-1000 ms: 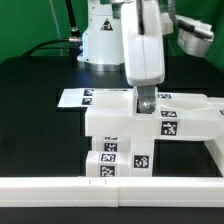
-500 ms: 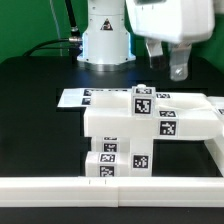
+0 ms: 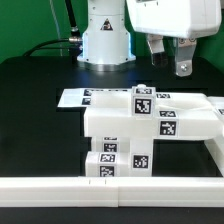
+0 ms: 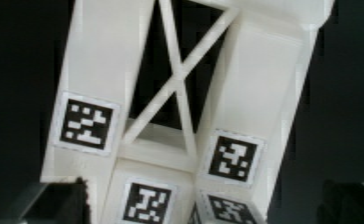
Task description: Assemble chair
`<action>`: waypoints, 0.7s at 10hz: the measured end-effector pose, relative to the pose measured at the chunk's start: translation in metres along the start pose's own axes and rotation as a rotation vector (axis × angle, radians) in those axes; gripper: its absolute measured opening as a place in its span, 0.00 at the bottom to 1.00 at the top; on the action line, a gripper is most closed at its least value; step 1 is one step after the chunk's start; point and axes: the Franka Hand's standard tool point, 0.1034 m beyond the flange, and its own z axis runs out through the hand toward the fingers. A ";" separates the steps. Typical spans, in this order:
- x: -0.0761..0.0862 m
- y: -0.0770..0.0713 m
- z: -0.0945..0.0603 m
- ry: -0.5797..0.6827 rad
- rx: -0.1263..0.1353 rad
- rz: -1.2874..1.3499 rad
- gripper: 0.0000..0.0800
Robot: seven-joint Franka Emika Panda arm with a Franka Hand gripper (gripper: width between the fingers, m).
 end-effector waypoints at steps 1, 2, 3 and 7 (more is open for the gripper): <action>0.000 0.000 0.000 0.000 0.000 0.000 0.81; 0.000 0.000 0.000 0.000 0.000 0.000 0.81; 0.000 0.000 0.000 0.000 -0.001 0.000 0.81; -0.001 0.001 0.000 -0.001 -0.001 -0.001 0.81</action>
Offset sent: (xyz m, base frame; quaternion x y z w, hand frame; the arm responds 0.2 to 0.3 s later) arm 0.0000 0.0000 0.0000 0.0000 0.0000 0.0000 1.0000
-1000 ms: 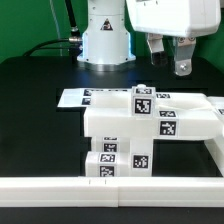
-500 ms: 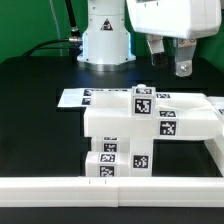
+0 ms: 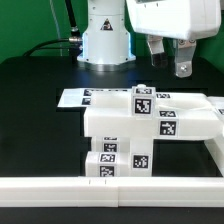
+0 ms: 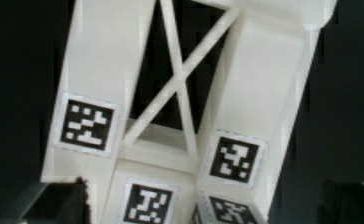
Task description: Assemble chair
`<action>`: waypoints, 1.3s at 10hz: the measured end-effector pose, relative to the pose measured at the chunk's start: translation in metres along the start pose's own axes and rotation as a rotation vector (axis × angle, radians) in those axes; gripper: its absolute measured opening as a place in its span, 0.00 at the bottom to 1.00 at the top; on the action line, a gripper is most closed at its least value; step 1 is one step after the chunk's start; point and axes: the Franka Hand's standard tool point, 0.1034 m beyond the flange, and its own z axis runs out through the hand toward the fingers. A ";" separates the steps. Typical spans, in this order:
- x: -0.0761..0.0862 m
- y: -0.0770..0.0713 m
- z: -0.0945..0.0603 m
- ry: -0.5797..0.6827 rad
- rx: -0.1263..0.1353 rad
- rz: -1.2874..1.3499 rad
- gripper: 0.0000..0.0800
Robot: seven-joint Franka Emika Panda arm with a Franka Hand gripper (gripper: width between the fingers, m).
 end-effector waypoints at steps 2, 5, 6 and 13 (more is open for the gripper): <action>-0.019 0.016 -0.010 -0.020 -0.005 -0.026 0.81; -0.041 0.048 -0.011 -0.012 0.017 -0.097 0.81; -0.039 0.046 -0.011 -0.009 0.019 -0.191 0.81; -0.034 0.062 -0.004 0.005 -0.067 -1.088 0.81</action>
Offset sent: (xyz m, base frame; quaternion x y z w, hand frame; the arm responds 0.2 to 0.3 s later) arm -0.0683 0.0201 0.0005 0.0497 0.0498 0.0452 0.9965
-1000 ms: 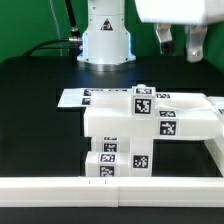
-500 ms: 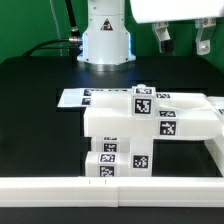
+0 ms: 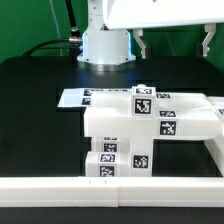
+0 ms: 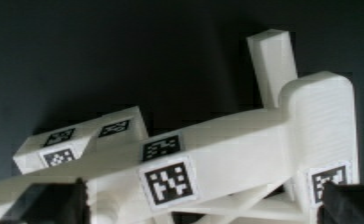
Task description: Assemble chair
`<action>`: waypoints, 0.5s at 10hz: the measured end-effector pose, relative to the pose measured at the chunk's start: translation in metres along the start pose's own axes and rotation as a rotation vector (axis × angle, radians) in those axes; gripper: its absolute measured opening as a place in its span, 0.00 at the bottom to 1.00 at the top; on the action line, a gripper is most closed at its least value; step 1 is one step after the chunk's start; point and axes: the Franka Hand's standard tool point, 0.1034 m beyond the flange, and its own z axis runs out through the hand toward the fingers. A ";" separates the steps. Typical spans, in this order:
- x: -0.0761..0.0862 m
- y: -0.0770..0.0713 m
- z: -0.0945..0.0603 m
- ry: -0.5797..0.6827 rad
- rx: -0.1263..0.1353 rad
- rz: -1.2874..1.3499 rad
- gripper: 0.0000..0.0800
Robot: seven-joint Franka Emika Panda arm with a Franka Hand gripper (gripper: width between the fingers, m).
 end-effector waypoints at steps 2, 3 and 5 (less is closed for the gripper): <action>0.000 0.000 0.000 0.000 0.000 -0.039 0.81; -0.002 -0.001 0.002 -0.001 -0.010 -0.060 0.81; -0.021 -0.002 0.013 -0.008 -0.048 -0.185 0.81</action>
Offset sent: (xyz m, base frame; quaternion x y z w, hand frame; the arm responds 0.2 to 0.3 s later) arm -0.0189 0.0121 -0.0074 -0.0659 0.0070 -0.1309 0.9892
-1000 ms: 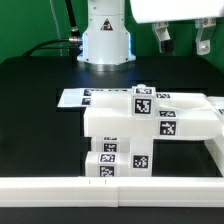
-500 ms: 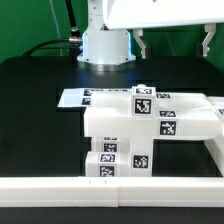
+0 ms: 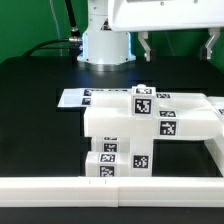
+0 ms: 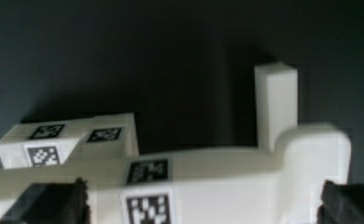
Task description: Assemble chair
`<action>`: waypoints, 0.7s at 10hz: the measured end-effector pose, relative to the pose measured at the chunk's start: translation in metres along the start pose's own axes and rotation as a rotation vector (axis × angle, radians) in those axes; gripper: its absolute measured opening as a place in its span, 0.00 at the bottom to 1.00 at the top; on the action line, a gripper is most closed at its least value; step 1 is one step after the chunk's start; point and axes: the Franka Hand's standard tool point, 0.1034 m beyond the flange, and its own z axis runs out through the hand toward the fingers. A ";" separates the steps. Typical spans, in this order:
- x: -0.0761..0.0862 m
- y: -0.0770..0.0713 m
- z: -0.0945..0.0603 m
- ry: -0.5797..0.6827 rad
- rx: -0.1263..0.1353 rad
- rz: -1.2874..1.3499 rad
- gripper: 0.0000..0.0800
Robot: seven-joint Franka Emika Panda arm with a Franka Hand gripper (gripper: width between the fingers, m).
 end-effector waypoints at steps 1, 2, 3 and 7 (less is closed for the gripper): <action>-0.014 0.004 0.010 -0.014 -0.006 -0.062 0.81; -0.021 0.009 0.016 -0.007 -0.009 -0.064 0.81; -0.027 0.013 0.020 -0.013 -0.012 -0.101 0.81; -0.027 0.013 0.022 -0.009 -0.013 -0.098 0.81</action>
Offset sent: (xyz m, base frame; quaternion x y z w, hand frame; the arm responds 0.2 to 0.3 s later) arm 0.0000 0.0000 0.0000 0.0000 0.0000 0.0000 1.0000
